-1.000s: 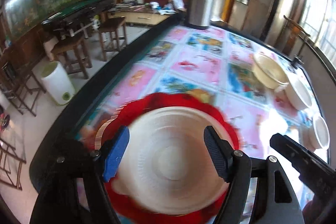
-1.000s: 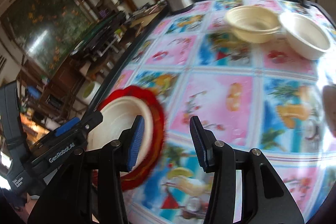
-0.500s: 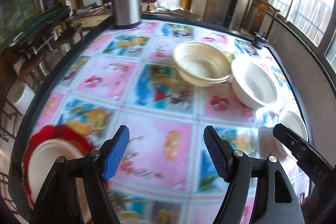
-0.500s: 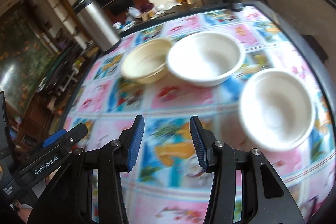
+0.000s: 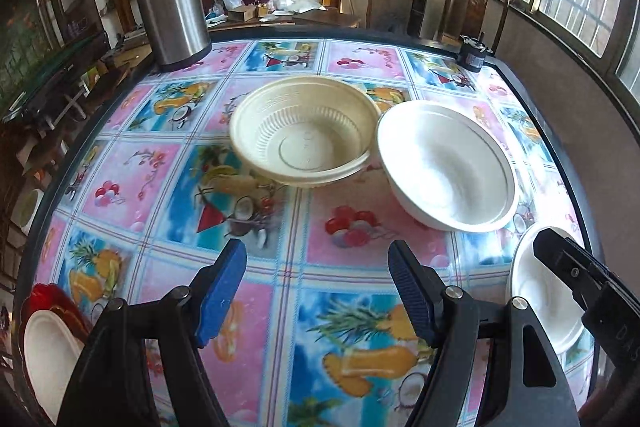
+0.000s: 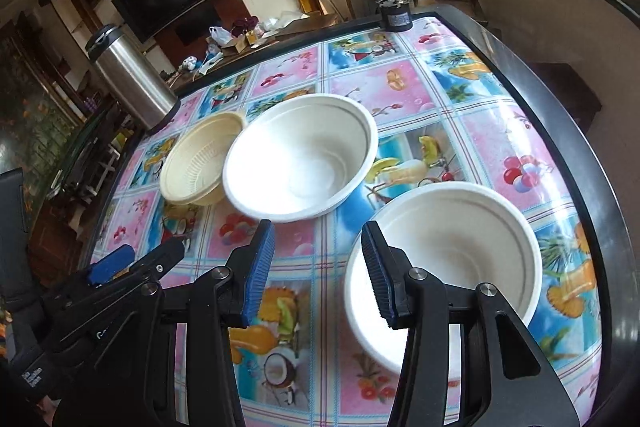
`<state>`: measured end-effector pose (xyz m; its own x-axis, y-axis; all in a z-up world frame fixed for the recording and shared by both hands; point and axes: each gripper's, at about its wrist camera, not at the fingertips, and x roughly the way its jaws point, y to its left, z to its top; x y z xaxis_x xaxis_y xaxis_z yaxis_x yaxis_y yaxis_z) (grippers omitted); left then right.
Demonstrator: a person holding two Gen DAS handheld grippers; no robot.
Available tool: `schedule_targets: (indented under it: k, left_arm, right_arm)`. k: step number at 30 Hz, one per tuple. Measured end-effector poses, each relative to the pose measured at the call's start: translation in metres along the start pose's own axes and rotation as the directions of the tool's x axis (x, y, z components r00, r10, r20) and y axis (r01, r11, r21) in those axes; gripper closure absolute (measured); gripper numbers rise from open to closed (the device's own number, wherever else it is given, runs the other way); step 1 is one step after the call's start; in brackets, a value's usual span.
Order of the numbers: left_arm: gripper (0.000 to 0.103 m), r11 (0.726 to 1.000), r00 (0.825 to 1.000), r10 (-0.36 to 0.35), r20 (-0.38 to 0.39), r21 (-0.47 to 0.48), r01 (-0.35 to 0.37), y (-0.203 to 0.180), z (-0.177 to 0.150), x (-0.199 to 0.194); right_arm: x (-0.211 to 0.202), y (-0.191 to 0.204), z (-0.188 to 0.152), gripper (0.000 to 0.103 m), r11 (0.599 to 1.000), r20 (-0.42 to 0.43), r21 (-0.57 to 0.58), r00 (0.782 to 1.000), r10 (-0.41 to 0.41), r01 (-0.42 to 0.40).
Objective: Organize plates and bowls
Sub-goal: 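Move the left gripper to the rim of a large white bowl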
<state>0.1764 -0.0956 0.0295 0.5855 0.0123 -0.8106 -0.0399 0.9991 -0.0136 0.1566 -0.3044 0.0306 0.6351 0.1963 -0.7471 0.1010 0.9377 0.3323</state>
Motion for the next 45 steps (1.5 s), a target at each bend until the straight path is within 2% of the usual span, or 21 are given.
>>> schedule_targets:
  k: [10, 19, 25, 32, 45]
  left_arm:
    - [0.029, 1.0, 1.0, -0.015, 0.001, -0.004, 0.015, -0.025, 0.013, 0.011]
    - [0.029, 1.0, 1.0, -0.019, -0.005, -0.017, 0.019, -0.039, 0.021, 0.022]
    - [0.029, 0.996, 0.999, -0.044, -0.011, -0.077, 0.043, -0.04, 0.03, 0.031]
    - [0.029, 0.993, 0.998, -0.057, -0.03, -0.101, 0.054, -0.046, 0.033, 0.044]
    - [0.029, 0.991, 0.995, -0.075, -0.071, -0.12, 0.066, -0.054, 0.031, 0.062]
  right_arm:
    - [0.008, -0.021, 0.026, 0.058, 0.999, -0.001, 0.013, 1.0, -0.031, 0.031]
    - [0.029, -0.035, 0.042, 0.058, 0.999, -0.032, 0.046, 0.999, -0.026, 0.027]
    - [0.046, -0.045, 0.055, 0.056, 0.997, -0.059, 0.076, 0.998, -0.027, 0.031]
    - [0.07, -0.056, 0.068, 0.056, 0.988, -0.092, 0.157, 0.996, 0.022, -0.007]
    - [0.101, -0.042, 0.076, 0.058, 0.995, -0.122, 0.1, 0.992, 0.027, -0.015]
